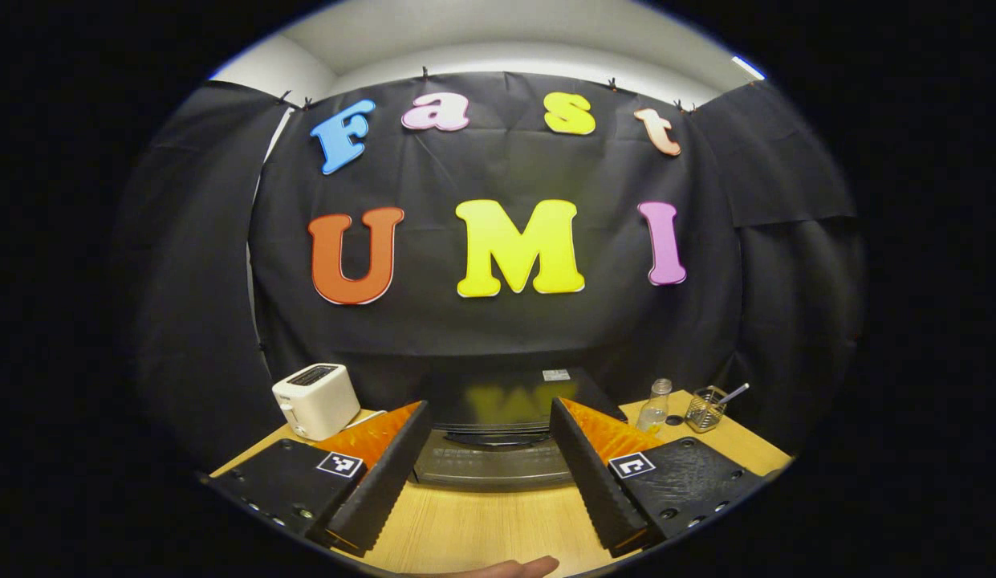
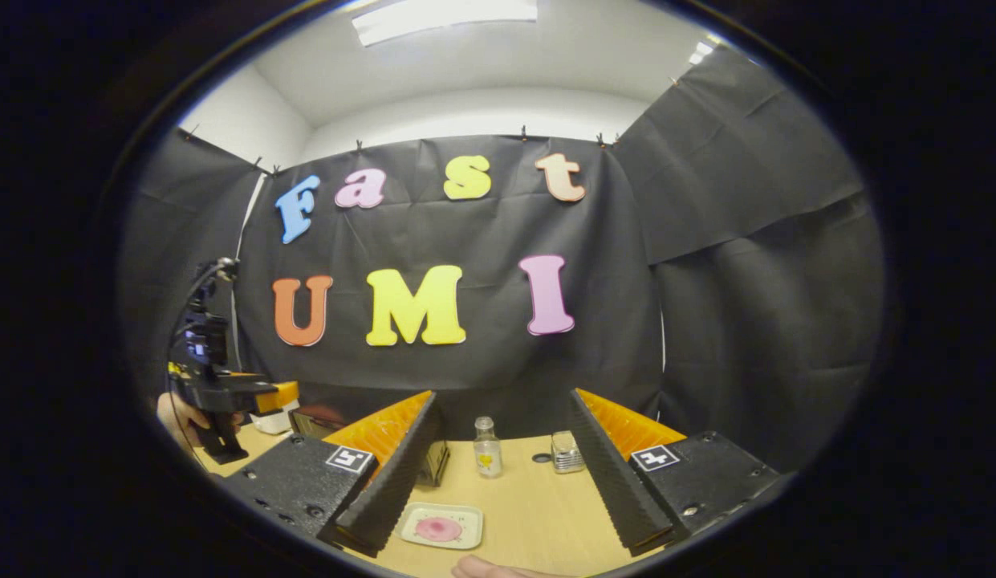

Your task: Open the electric oven with the left hand, put the food in, and close the electric oven.

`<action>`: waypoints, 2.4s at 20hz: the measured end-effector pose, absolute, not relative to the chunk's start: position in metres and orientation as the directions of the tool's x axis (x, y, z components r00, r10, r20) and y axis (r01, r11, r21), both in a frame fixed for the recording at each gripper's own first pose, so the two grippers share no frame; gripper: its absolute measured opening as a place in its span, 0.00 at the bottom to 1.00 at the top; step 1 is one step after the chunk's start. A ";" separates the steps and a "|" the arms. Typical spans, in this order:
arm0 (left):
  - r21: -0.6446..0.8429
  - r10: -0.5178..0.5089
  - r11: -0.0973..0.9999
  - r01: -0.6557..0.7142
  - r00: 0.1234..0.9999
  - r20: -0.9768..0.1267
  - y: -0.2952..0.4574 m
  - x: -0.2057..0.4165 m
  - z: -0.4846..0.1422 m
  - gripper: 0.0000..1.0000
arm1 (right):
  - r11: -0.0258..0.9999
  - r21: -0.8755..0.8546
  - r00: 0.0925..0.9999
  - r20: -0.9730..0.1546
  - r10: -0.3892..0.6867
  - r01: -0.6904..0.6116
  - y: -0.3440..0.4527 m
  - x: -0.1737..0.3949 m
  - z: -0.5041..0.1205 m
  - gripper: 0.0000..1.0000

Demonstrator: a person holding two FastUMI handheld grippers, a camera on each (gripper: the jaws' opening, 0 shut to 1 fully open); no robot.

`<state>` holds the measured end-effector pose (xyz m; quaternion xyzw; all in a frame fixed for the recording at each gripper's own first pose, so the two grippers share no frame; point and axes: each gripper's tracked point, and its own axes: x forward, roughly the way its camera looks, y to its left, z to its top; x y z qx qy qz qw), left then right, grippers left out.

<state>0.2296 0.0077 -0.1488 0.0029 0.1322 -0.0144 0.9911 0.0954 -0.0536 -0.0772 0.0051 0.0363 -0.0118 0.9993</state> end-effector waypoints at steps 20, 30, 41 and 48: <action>-0.025 -0.055 0.998 0.049 0.894 -0.445 -0.004 0.323 -0.255 0.95 | 0.999 0.034 0.991 -0.130 0.014 -0.010 -0.066 0.125 -0.114 1.00; -0.037 -0.080 0.997 0.071 0.892 -0.446 0.002 0.304 -0.254 0.96 | 0.999 0.041 0.988 -0.151 0.005 0.002 -0.068 0.089 -0.103 0.98; -0.041 -0.082 0.997 0.071 0.905 -0.418 0.002 0.254 -0.261 0.96 | 0.999 0.044 0.985 -0.170 -0.002 0.010 -0.066 0.062 -0.100 0.98; -0.040 -0.082 0.997 0.071 0.903 -0.423 0.001 0.216 -0.276 0.96 | 0.999 0.036 0.987 -0.163 -0.005 0.011 -0.064 0.053 -0.095 0.98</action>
